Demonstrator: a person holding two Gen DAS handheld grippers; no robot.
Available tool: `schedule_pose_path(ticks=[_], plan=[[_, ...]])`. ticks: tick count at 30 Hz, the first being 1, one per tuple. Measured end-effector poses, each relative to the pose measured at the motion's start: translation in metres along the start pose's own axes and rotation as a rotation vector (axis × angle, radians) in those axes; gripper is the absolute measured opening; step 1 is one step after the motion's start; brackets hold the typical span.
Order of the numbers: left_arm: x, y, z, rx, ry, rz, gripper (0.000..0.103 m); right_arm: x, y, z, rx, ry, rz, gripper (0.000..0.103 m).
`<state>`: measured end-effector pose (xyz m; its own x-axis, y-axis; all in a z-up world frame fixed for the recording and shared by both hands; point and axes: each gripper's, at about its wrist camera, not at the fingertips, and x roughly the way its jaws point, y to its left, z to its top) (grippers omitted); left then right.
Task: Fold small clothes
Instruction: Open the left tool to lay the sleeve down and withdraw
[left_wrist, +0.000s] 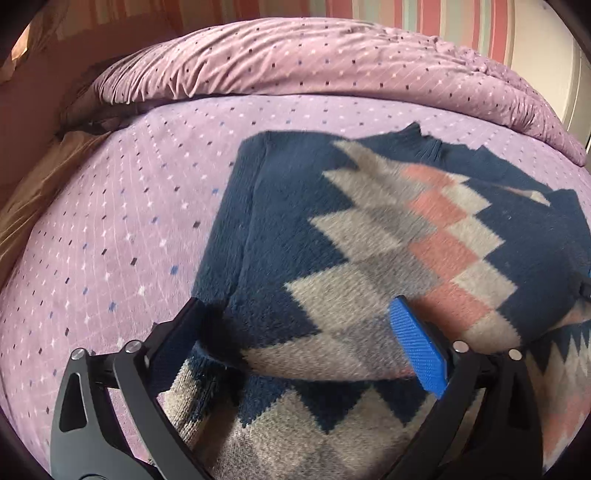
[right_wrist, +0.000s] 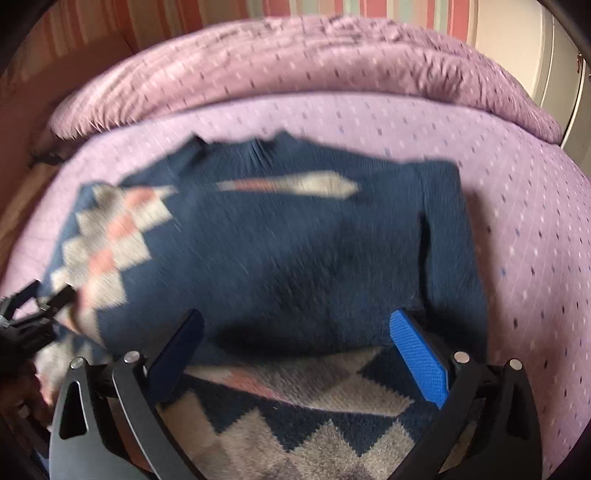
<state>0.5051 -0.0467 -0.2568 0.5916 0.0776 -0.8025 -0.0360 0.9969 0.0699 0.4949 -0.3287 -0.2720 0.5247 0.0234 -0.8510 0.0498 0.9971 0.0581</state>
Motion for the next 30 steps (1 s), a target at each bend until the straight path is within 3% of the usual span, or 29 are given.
schedule_pose_path(ticks=[6, 8, 11, 14, 18, 22, 26, 30], plan=[[0.001, 0.008, 0.0, 0.005, 0.009, -0.025, 0.1, -0.002, -0.003, -0.008, -0.054, -0.01, -0.032, 0.101], [-0.007, 0.013, -0.001, -0.007, -0.003, -0.047, 0.1, -0.012, -0.01, -0.011, -0.014, -0.019, -0.017, 0.101], [-0.036, 0.019, -0.008, 0.013, -0.043, -0.052, 0.1, -0.044, -0.024, -0.026, 0.013, -0.072, 0.028, 0.101], [-0.082, 0.019, -0.031, 0.106, -0.128, -0.012, 0.1, -0.09, -0.033, -0.059, 0.001, -0.144, 0.024, 0.101], [-0.15, 0.03, -0.084, 0.164, -0.203, -0.002, 0.1, -0.152, -0.04, -0.126, -0.074, -0.2, -0.02, 0.101], [-0.206, 0.04, -0.14, 0.171, -0.248, 0.016, 0.1, -0.194, -0.05, -0.186, -0.103, -0.204, -0.053, 0.101], [-0.252, 0.048, -0.192, 0.122, -0.284, 0.015, 0.1, -0.233, -0.067, -0.241, -0.055, -0.213, -0.025, 0.101], [-0.285, 0.051, -0.246, 0.087, -0.327, 0.004, 0.1, -0.263, -0.078, -0.288, 0.005, -0.292, -0.029, 0.101]])
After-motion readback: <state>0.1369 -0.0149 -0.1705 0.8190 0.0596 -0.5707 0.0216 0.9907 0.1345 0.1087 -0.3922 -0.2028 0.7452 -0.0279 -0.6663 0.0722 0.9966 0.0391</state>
